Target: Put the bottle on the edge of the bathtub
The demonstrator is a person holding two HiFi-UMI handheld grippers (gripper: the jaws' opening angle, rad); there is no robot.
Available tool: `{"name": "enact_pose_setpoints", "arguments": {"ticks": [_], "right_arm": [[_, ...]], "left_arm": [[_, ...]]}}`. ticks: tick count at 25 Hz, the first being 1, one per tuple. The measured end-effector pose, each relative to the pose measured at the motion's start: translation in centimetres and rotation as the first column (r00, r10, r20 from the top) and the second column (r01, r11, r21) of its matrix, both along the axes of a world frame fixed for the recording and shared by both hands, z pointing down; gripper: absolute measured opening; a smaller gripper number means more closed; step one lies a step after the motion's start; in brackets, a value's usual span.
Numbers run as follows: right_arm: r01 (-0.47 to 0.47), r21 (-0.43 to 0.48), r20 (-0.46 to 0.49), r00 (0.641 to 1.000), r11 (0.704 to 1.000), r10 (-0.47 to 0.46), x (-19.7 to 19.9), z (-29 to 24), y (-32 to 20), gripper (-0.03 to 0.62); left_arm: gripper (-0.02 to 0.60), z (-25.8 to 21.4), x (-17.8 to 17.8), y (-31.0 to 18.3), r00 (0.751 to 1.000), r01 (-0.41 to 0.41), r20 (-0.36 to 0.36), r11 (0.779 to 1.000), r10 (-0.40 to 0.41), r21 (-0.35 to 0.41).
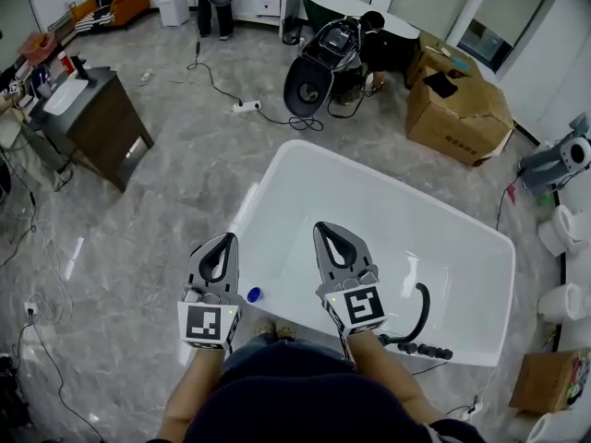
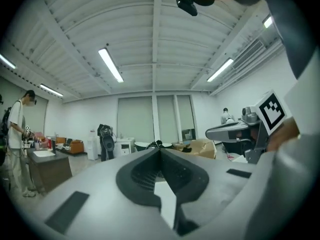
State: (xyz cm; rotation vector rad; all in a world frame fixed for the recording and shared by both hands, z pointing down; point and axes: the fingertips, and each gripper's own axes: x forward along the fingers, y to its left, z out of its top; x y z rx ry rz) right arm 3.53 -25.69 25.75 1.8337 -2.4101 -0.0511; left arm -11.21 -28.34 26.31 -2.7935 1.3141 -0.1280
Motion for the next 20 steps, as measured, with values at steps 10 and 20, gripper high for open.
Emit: {"name": "enact_pose_setpoints", "arguments": {"ticks": [10, 20], "right_arm": [[-0.052, 0.135, 0.028, 0.998, 0.989, 0.048, 0.1, -9.0, 0.0, 0.028], [-0.053, 0.123, 0.020, 0.998, 0.991, 0.051, 0.4, -8.3, 0.4, 0.026]], "left_arm": [[0.023, -10.0, 0.7, 0.3, 0.997, 0.028, -0.070, 0.990, -0.019, 0.136], [0.023, -9.3, 1.2, 0.6, 0.997, 0.009, -0.077, 0.993, 0.000, 0.115]]}}
